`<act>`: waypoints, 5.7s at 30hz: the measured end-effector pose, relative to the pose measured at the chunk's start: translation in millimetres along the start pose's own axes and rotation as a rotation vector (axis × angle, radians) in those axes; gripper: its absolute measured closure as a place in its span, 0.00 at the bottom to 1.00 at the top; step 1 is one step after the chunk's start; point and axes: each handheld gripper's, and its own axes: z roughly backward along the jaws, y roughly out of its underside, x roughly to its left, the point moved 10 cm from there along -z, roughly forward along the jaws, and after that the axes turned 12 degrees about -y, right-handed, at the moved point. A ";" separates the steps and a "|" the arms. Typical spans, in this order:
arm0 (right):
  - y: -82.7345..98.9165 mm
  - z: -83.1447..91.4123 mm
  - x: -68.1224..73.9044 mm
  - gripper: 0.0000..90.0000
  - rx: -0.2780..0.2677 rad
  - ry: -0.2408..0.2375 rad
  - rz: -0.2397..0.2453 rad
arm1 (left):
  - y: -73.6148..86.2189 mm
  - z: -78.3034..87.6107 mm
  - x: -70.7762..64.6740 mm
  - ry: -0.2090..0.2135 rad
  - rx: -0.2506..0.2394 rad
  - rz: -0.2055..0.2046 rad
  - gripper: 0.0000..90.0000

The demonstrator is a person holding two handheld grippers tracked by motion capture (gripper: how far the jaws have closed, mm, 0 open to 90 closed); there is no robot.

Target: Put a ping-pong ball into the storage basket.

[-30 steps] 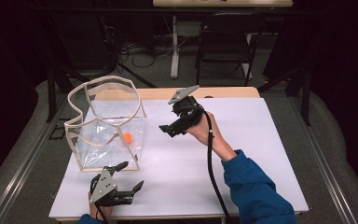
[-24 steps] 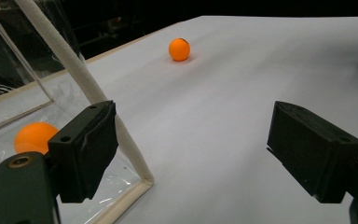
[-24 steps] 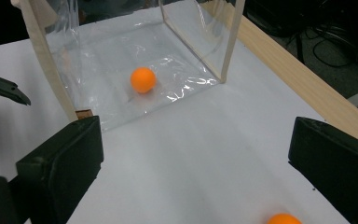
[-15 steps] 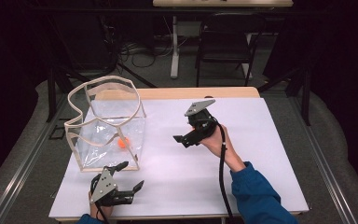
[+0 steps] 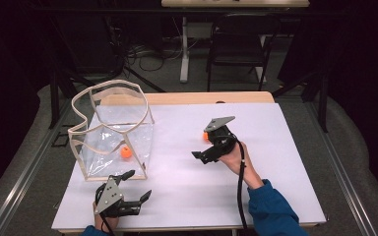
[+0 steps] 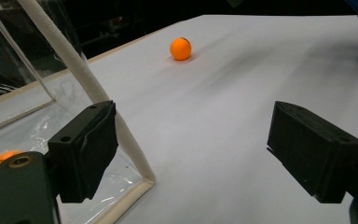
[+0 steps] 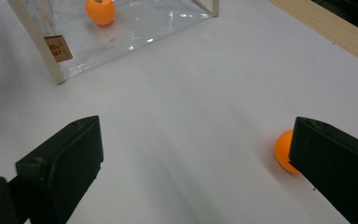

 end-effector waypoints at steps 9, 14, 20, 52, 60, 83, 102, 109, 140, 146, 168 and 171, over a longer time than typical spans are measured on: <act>9.2 3.4 -7.9 0.03 0.012 0.028 -0.015 | -0.2 1.5 1.3 -0.001 -0.005 -0.002 0.18; 13.6 5.5 -16.9 0.03 0.016 0.057 -0.029 | -0.7 2.0 1.8 -0.003 -0.006 -0.004 0.18; 19.4 7.1 -29.6 0.03 0.020 0.085 -0.046 | -0.5 2.2 1.7 -0.002 -0.007 0.001 0.18; 25.2 5.7 -56.6 0.02 0.047 0.153 -0.093 | -1.0 1.2 -0.7 0.002 -0.005 -0.004 0.18; 25.0 -1.2 -68.3 0.02 0.077 0.157 -0.113 | -0.9 1.2 -0.6 0.001 -0.005 -0.005 0.18; 18.6 -21.0 -91.9 0.00 0.095 0.170 -0.145 | -0.8 1.3 -0.5 0.002 -0.005 -0.002 0.18; 30.6 -39.4 -104.7 0.00 0.111 0.178 -0.181 | -0.7 1.1 -0.8 0.004 -0.004 -0.001 0.18; 35.3 -44.2 -105.5 0.00 0.159 0.212 -0.150 | -0.8 1.4 -0.5 0.004 -0.005 0.001 0.18; 39.6 -51.2 -106.8 0.45 0.172 0.203 -0.184 | -0.9 1.1 -1.2 0.009 -0.005 -0.002 0.18; 40.7 -49.1 -109.0 0.52 0.168 0.206 -0.193 | -0.5 0.9 -1.4 0.009 -0.004 -0.002 0.18; 33.6 -36.6 -99.1 0.56 0.186 0.192 -0.164 | -0.1 0.8 -1.6 0.009 -0.001 -0.005 0.18; 31.8 -34.3 -96.3 0.56 0.190 0.191 -0.158 | -0.1 0.7 -1.4 0.007 -0.001 -0.005 0.18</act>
